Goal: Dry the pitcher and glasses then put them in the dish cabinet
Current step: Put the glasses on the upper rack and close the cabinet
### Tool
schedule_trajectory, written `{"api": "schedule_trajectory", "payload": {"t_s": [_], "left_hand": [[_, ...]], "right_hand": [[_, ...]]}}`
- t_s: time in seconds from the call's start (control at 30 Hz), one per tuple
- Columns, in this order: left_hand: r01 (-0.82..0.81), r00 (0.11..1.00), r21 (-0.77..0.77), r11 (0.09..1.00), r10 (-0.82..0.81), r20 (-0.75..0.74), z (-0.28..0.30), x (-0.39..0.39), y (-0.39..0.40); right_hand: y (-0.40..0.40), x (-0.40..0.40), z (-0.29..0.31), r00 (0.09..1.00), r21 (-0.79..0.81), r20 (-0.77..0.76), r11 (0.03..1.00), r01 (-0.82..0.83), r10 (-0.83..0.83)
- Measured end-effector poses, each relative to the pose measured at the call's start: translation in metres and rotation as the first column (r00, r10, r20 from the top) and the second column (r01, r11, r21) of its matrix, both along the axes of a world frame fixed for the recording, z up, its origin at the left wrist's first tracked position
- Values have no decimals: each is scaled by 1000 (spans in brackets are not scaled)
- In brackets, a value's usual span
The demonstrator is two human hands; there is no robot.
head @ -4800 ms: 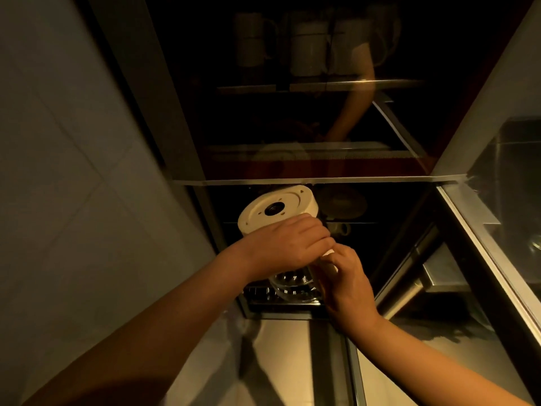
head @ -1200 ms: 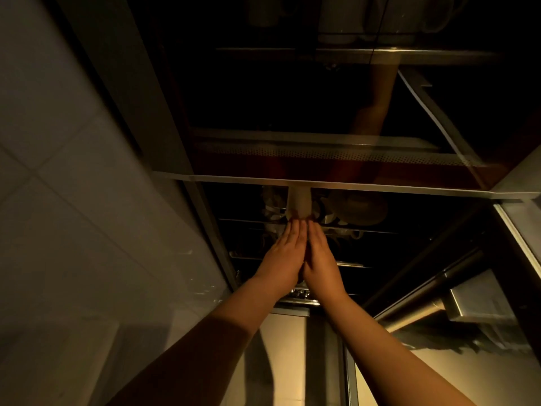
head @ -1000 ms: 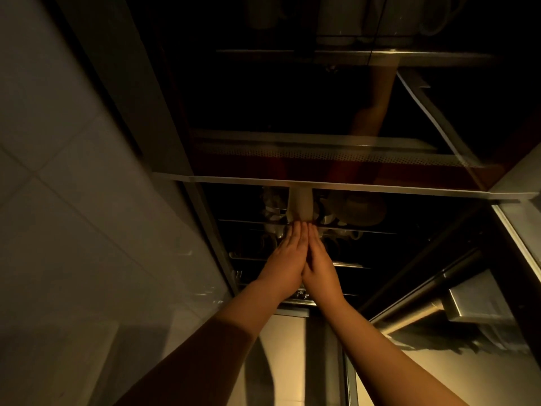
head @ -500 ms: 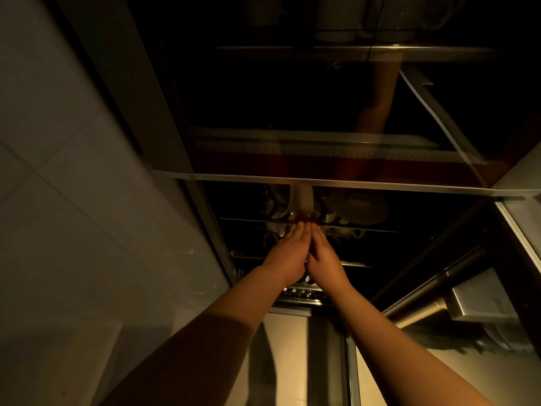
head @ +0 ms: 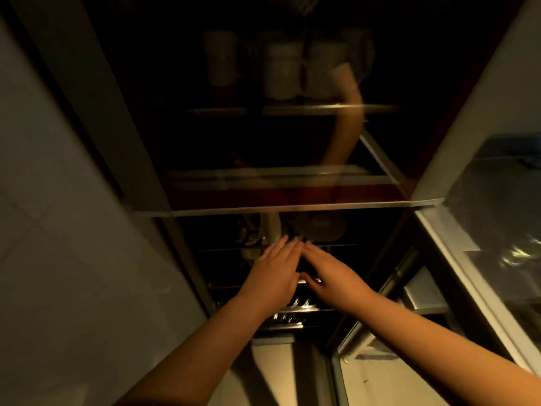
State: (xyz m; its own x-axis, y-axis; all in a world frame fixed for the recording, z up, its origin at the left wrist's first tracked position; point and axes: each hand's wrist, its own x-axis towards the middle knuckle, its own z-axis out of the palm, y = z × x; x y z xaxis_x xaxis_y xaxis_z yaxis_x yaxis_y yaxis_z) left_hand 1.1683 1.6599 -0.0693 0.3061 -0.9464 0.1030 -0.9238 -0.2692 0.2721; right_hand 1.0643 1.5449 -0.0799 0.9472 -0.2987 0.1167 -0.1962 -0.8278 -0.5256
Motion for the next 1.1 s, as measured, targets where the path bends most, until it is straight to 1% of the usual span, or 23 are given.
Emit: {"api": "schedule_trajectory", "payload": {"t_s": [0.07, 0.13, 0.2, 0.27, 0.4, 0.5, 0.6, 0.7, 0.77, 0.87, 0.97, 1.1], "left_hand": [[96, 995, -80, 992, -96, 7, 25, -17, -7], [194, 981, -178, 965, -193, 23, 51, -35, -20], [286, 958, -253, 924, -278, 68, 73, -55, -41], [369, 929, -297, 881, -358, 94, 89, -75, -69], [491, 870, -312, 813, -474, 133, 105, -114, -136], [535, 844, -256, 805, -521, 128, 110, -141, -188], [526, 851, -164, 835, -518, 91, 103, -159, -241], [444, 896, -44, 895, -443, 27, 87, -173, -301], [381, 921, 40, 924, -383, 71, 72, -181, -339], [337, 915, 103, 936, -351, 197, 49, -189, -388], [270, 931, 192, 943, -307, 199, 22, -192, -423], [179, 953, 291, 940, -240, 187, -15, -185, -457]], "right_hand": [[-9, -32, 27, 999, -115, -2, 992, 44, -44], [-21, -68, 57, 991, -200, 49, 971, 132, -124], [-35, -106, 82, 969, -237, 110, 940, 244, -223], [-52, -141, 99, 931, -246, 159, 900, 360, -329], [-87, -202, 104, 817, -222, 200, 787, 576, -541], [-116, -240, 97, 740, -204, 189, 711, 673, -646], [-147, -268, 91, 688, -195, 138, 662, 724, -713], [-187, -291, 82, 619, -151, 69, 605, 782, -782], [-217, -302, 70, 575, -111, 33, 569, 815, -817], [-262, -311, 47, 547, -62, -5, 546, 836, -837], [-301, -310, 20, 550, -66, -50, 552, 831, -834], [-336, -302, -9, 504, -19, -79, 507, 862, -860]]}}
